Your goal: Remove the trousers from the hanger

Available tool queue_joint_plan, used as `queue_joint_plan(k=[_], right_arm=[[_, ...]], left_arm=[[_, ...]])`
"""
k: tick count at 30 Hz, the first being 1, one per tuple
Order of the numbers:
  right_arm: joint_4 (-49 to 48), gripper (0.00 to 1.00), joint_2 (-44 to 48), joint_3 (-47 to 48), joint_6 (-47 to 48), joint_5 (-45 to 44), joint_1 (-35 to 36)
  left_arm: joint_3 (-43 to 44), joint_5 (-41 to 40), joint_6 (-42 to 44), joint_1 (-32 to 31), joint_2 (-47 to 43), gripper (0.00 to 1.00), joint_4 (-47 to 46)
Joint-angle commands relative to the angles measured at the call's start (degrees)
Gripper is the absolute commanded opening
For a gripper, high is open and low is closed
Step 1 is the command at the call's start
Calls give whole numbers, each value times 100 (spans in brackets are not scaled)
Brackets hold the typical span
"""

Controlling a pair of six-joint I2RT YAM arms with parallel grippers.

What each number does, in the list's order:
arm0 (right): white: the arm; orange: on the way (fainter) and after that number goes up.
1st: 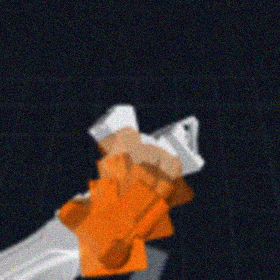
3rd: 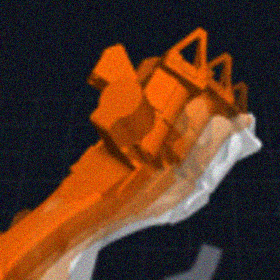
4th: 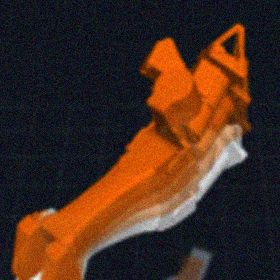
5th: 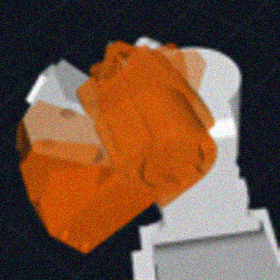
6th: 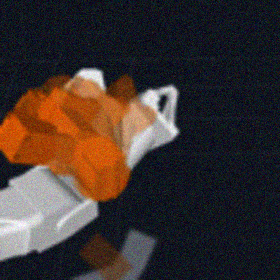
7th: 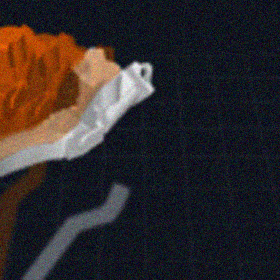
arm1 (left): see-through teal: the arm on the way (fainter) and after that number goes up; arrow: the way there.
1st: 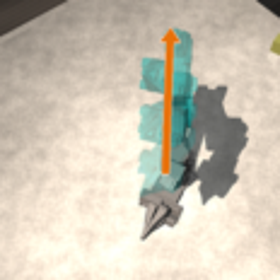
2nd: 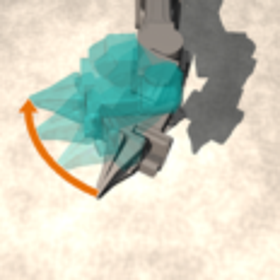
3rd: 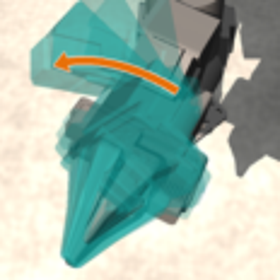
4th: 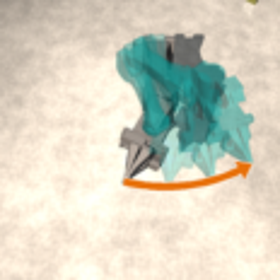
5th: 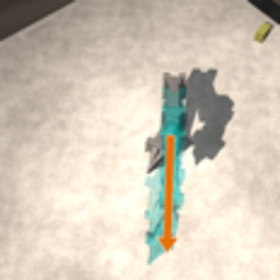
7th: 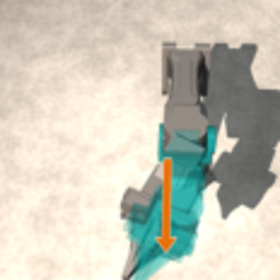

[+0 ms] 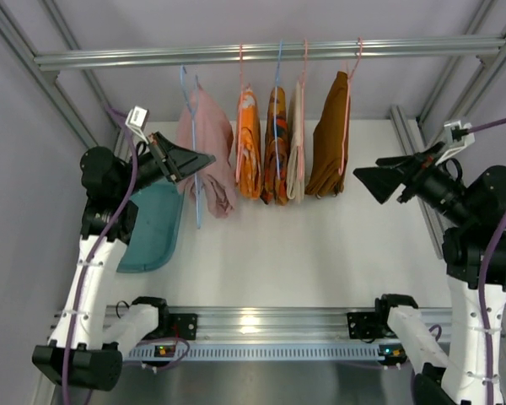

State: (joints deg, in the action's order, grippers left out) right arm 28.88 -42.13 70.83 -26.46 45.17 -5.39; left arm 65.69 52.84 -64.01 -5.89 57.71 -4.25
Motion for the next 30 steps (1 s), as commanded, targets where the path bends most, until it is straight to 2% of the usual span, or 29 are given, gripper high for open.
queue_joint_plan(k=[1,4,6,11,14,21,28,30], right_arm=[[-683,99,-234,905,-922,440,230],[-717,100,-505,1284,-1308,379,669],[-1067,99,-612,1250,-1807,344,1091],[-1270,99,-1305,1591,-1854,107,1785],[-1236,99,-1674,1933,-1592,-60,2346],[-849,99,-3079,3435,-791,-675,3754],[-919,94,-4030,3921,-597,-860,5054],[-1112,93,-4328,3956,-694,-826,5223]], left_arm=[[-214,-318,670,-9,-664,0,-32],[-390,-493,793,-9,-1033,0,178],[-460,-564,863,-9,-1244,0,397],[-505,-792,1083,-9,-1675,0,881],[-408,-802,1101,9,-1702,0,1049],[22,-767,1400,132,-1579,0,1427],[391,-766,1347,167,-1298,0,1339],[418,-758,1312,167,-1280,0,1261]])
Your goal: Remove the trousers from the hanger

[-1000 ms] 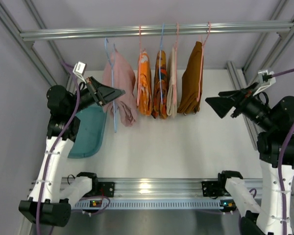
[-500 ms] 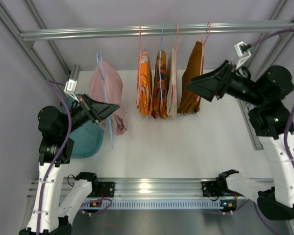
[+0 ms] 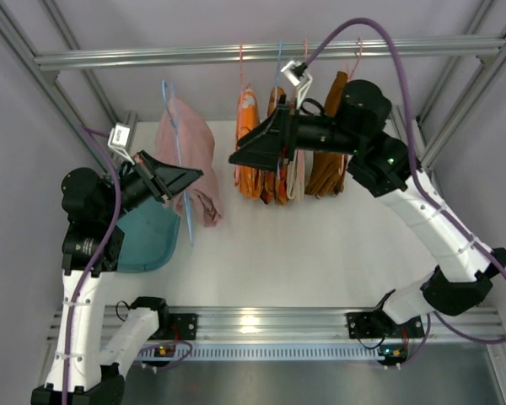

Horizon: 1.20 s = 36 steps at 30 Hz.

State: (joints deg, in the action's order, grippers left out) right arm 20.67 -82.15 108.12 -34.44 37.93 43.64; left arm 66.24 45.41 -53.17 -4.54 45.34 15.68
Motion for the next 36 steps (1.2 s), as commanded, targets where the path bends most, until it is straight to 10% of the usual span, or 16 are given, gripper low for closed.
queue_joint_plan(k=[1,36], right_arm=[[-378,92,-415,262,34,-84,408],[-2005,38,-2912,1529,-2067,56,980]], left_arm=[[346,-14,193,32,-43,0,-751],[-436,267,-440,23,-140,0,-1805]])
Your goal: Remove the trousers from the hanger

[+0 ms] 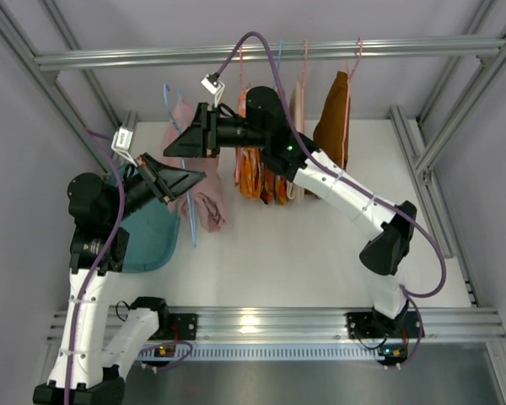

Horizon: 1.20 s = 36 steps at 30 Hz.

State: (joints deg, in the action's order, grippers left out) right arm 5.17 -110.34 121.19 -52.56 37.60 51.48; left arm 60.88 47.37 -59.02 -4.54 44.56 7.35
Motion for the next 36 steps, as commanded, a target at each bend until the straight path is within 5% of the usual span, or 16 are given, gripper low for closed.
queue_joint_plan(k=[1,6,10,13,14,15,17,19,31,36], right_arm=[[-647,32,-101,204,-368,124,221],[-719,0,-84,186,-519,159,239],[-684,0,48,151,-536,142,222],[-701,0,197,63,-571,159,178],[-745,0,267,63,-598,177,152],[-763,0,311,63,-615,186,117],[-780,0,452,72,-668,186,20],[-781,0,531,54,-712,203,-42],[-842,0,927,-262,-879,335,-191],[-798,0,927,-175,-888,309,-200]], left_arm=[[73,70,163,23,-61,0,-973],[38,-9,470,23,-96,0,-762],[47,-210,899,23,-114,2,-192],[178,-517,1611,23,-192,25,528],[257,-606,1848,23,-219,39,748],[388,-694,2068,23,-263,64,933],[494,-983,2500,23,-430,86,1425],[451,-1116,2685,23,-779,94,1505],[-155,-3163,4081,14,-1914,99,1980],[-882,-2595,5459,14,-2231,99,2051]])
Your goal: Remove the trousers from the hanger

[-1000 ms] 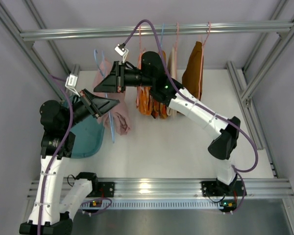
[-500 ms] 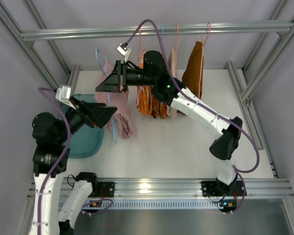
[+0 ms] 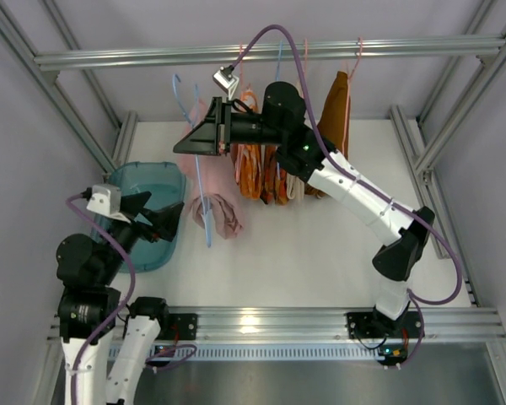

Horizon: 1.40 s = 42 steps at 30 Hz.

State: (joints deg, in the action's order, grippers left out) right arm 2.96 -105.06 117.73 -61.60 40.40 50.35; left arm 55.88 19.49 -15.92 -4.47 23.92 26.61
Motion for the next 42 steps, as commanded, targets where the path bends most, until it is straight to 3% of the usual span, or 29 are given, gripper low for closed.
queue_joint_plan(k=[1,7,21,27,42], right_arm=[[-586,0,389,223,8,20,-78],[-630,0,328,294,-1,38,-69],[-744,0,161,338,-106,117,10],[-753,0,3,470,-124,99,63],[-709,0,-173,672,-115,29,203]], left_arm=[[-550,326,1266,8,-404,98,-136],[-1631,1558,1935,16,-1056,98,-1535],[-2239,1435,1250,8,-459,97,-3644],[-2230,1813,1468,8,-414,99,-3760],[-2239,1840,2295,8,-441,99,-3575]])
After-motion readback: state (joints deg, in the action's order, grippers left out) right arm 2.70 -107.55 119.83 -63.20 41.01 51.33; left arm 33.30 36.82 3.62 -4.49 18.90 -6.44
